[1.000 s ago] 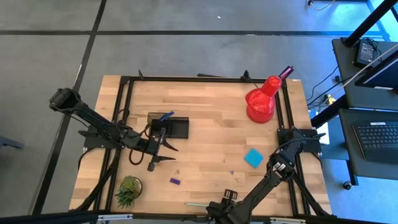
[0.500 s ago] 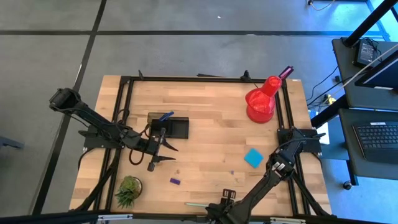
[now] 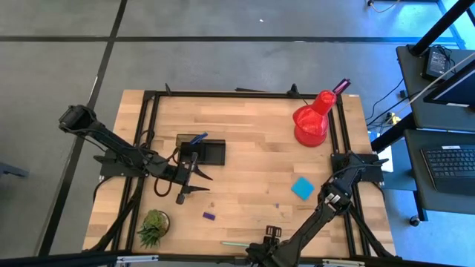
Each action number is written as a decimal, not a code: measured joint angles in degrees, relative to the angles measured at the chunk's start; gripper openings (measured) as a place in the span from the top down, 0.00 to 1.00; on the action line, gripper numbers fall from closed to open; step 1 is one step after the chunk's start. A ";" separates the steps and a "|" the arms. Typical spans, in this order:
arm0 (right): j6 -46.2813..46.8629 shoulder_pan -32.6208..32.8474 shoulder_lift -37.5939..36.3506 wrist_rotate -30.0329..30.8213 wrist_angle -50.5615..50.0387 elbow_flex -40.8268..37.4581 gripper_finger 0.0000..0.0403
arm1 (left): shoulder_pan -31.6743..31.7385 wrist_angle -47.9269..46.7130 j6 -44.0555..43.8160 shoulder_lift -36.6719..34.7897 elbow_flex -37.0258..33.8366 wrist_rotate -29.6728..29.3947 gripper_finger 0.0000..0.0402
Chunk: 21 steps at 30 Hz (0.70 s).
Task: Pick and place office supplies into organizer
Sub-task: Put the blue pencil into the black desk organizer
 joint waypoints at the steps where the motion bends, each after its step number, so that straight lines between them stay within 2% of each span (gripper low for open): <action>1: 0.01 0.01 0.00 0.16 0.04 0.00 0.58 | 0.00 0.00 0.02 0.00 0.00 0.00 0.60; 11: 0.17 -0.08 0.00 0.09 0.16 0.02 0.59 | 0.00 -0.02 0.00 0.00 0.00 0.00 0.60; 21: -0.59 -0.28 -0.04 -0.05 -0.50 0.02 0.74 | 0.00 -0.02 -0.08 0.00 0.00 0.00 0.60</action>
